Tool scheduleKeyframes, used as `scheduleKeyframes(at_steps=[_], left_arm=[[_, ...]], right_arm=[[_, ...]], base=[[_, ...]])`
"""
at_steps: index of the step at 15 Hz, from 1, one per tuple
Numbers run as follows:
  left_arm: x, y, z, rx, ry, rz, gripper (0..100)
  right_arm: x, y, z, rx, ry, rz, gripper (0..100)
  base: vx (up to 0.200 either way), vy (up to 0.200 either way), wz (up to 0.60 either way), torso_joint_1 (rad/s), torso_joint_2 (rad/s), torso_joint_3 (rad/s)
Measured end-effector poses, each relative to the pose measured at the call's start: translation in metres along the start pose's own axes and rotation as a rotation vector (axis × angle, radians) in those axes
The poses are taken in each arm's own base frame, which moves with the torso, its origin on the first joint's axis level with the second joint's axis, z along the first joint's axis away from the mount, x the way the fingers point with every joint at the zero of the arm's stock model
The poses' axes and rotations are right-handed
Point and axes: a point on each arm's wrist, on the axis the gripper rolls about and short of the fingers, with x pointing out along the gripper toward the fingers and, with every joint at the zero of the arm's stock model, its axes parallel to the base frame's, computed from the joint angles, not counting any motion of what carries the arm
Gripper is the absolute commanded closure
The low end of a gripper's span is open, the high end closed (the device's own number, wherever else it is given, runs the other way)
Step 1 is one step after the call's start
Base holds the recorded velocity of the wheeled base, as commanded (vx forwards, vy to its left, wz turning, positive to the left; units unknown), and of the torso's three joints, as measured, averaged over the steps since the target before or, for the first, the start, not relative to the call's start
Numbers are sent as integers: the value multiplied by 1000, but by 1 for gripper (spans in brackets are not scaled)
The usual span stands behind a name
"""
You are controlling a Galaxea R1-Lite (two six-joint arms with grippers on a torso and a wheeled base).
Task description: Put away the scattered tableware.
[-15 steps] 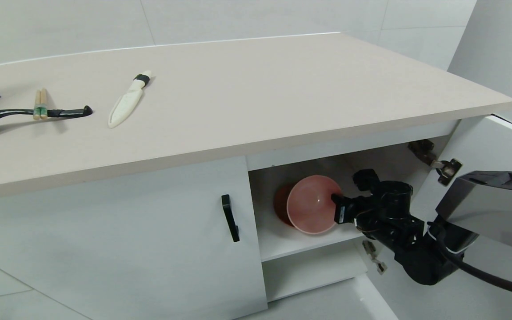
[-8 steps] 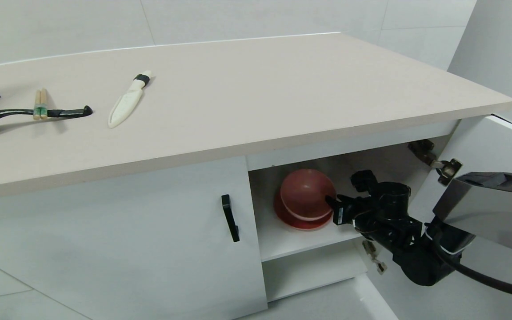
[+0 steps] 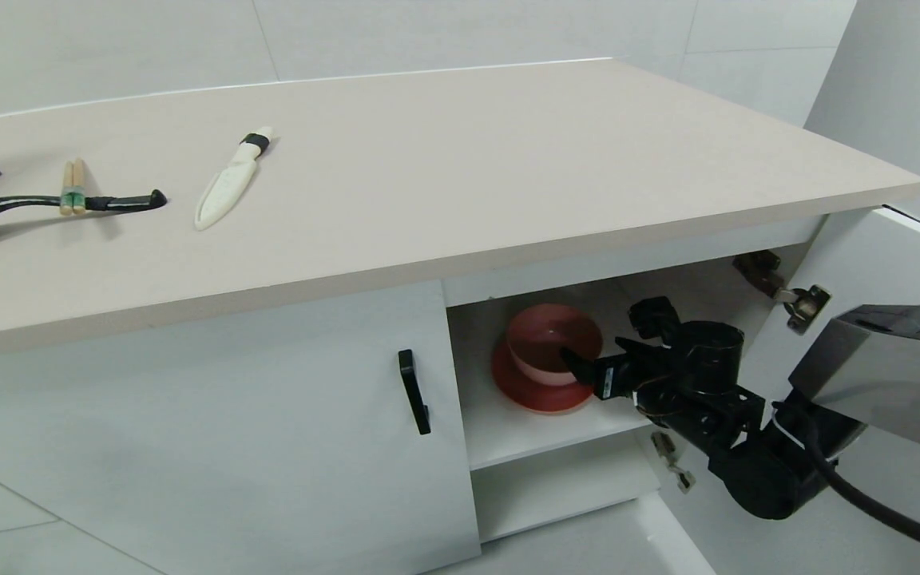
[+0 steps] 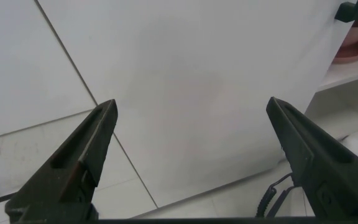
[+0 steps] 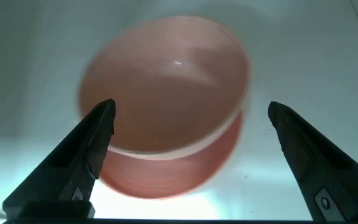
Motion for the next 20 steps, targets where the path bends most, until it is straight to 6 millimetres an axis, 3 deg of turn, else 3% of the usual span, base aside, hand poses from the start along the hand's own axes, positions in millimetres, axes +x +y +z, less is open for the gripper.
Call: scheduleKeyframes(at_steps=[4,6,8,13,16,20], left_arm=[[0,0,0,-3,0,-2,0],[0,0,0,-3,0,-3,0],[0,0,0,-3,0,-3,0],[0,0,0,-5,-1,-16,0],[0,-1,0,-6,-2,-22,0],[0,0,0,-6,-3,-22,0]], right_arm=[[-46,29,16,-75,-10,75,0],[-84,46,20,-140,-21,137,0],[-120,49,28,-179,-33,166,0],[-211,23,45,-213,-94,121,0],[-246,-2,56,-261,-159,-10,0],[-281,-11,51,-257,-82,-85,0]], base=[[0,0,0,0,0,0],[0,0,0,0,0,0],[0,0,0,0,0,0],[0,0,0,0,0,0],[0,0,0,0,0,0],[0,0,0,0,0,0]])
